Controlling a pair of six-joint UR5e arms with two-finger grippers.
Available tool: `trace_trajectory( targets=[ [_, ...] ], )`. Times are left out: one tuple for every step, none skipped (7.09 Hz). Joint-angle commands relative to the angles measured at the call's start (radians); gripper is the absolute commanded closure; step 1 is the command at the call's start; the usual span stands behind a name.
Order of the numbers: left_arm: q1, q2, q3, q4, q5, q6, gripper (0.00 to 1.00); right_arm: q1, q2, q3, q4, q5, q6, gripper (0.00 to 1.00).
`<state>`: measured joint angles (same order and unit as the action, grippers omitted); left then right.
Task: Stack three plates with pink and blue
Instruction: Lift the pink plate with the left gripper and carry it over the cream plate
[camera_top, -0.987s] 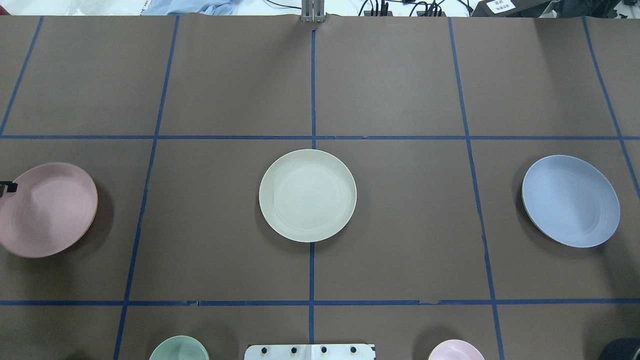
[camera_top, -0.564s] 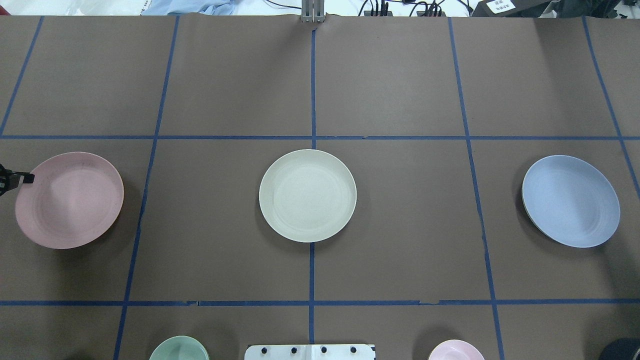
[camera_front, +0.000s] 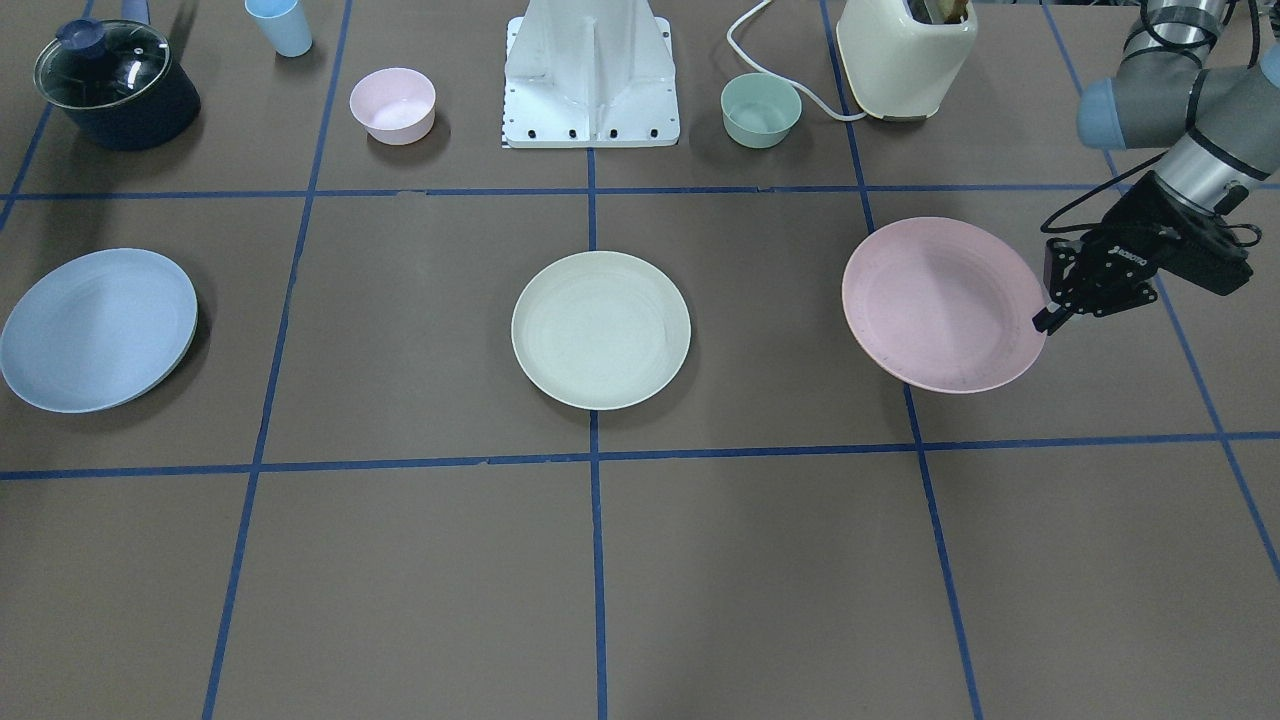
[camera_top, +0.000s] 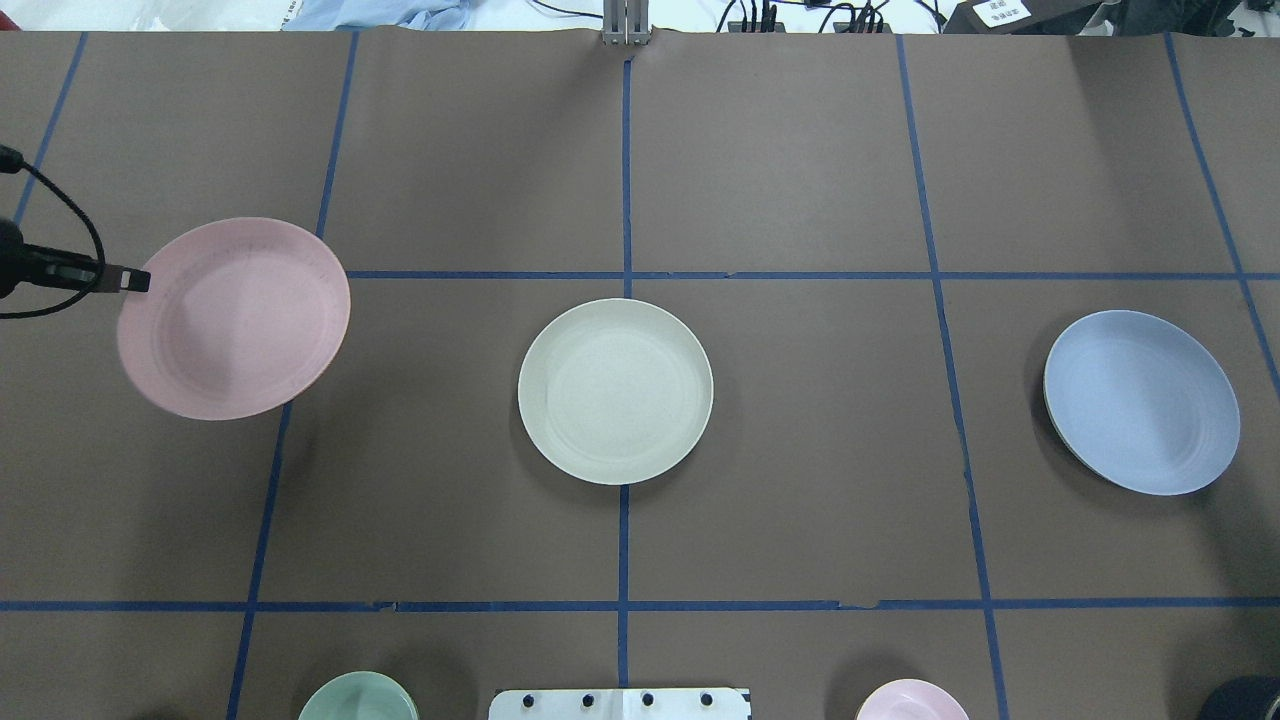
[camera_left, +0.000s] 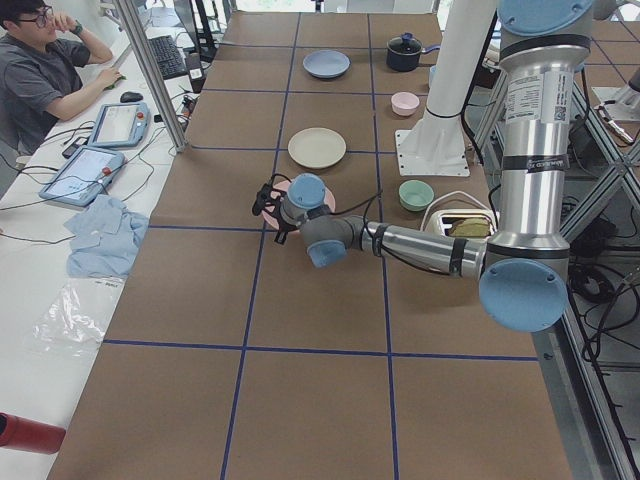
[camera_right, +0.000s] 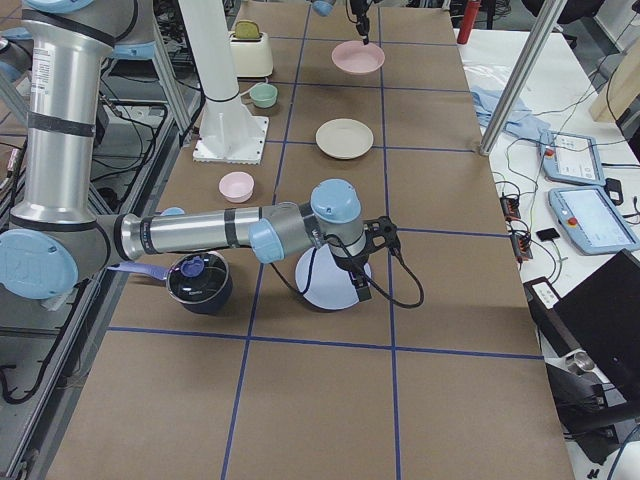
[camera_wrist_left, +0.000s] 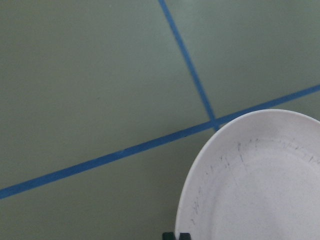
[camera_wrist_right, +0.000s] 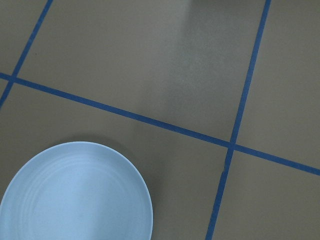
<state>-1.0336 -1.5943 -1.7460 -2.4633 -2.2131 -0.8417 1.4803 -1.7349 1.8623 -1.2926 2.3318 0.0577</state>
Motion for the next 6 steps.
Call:
trace_trajectory(
  targets=[
    [0.146, -0.135, -0.038, 0.052, 0.079, -0.234, 1.00, 0.000, 0.000, -0.002, -0.001, 0.001, 0.001, 0.00],
    [0.235, -0.201, -0.024, 0.067, 0.134, -0.331, 1.00, 0.000, 0.000, -0.005, -0.001, 0.003, 0.001, 0.00],
    [0.325, -0.292, -0.015, 0.139, 0.218, -0.409, 1.00, 0.000, 0.000, -0.008, -0.001, 0.003, 0.001, 0.00],
    [0.398, -0.400, 0.026, 0.224, 0.290, -0.465, 1.00, 0.000, 0.002, -0.011, -0.001, 0.003, 0.001, 0.00],
    [0.438, -0.456, 0.083, 0.233, 0.329, -0.488, 1.00, 0.000, 0.003, -0.014, -0.002, 0.003, 0.002, 0.00],
    [0.455, -0.463, 0.111, 0.231, 0.352, -0.488, 1.00, 0.000, 0.003, -0.017, -0.001, 0.003, 0.001, 0.00]
  ],
)
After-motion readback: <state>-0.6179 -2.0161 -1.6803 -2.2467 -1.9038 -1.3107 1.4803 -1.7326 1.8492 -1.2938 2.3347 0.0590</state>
